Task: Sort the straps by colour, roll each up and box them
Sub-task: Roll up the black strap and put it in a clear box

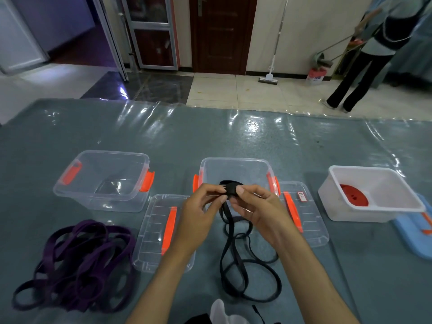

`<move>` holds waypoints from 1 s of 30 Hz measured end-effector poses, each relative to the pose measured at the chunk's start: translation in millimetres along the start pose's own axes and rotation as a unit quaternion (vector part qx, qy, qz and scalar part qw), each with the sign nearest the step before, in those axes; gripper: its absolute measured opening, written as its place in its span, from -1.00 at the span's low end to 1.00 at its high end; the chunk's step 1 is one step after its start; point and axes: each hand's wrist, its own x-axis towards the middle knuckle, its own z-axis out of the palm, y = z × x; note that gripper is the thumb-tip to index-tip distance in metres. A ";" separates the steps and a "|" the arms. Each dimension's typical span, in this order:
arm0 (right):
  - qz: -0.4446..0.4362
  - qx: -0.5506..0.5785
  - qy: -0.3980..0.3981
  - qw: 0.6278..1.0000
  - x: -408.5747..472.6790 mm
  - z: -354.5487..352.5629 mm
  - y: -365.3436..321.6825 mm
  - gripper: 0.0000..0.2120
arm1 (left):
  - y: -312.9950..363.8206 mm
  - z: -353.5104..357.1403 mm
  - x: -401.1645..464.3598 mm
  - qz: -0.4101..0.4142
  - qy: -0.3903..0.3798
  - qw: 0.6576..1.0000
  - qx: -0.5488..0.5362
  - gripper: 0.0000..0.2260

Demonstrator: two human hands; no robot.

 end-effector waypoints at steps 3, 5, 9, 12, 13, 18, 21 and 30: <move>0.038 0.001 0.002 0.999 1.4 0.6 4.1 -0.86 | 1.1 3.0 -0.4 -0.007 0.008 1.000 -0.023 -0.82; 0.043 0.019 -0.004 0.999 0.7 1.8 6.3 -0.82 | 1.8 4.6 -0.4 -0.010 0.011 0.999 -0.032 -0.82; 0.015 0.036 0.001 0.999 -0.5 1.4 5.8 -0.77 | 0.6 5.5 0.7 -0.006 0.020 0.999 -0.030 -0.81; 0.009 0.029 0.001 1.000 -1.7 1.4 6.0 -0.88 | -1.2 5.7 1.8 -0.003 0.018 1.000 -0.024 -0.83; 0.007 0.023 0.003 1.000 -2.2 1.2 6.5 -0.88 | -1.2 5.5 2.1 0.000 0.015 1.000 -0.017 -0.82; 0.008 -0.073 0.007 0.997 -2.4 -0.3 7.5 -0.82 | -3.2 5.7 2.0 0.035 0.032 0.998 0.037 -0.77; -0.014 -0.124 0.015 0.992 0.7 -0.7 6.7 -0.74 | -3.5 5.4 -1.2 0.034 0.040 0.998 0.026 -0.78; -0.150 -0.130 -0.025 0.980 -1.2 -0.2 -0.1 -0.67 | 6.8 6.8 1.4 -0.020 0.039 0.995 -0.090 -0.75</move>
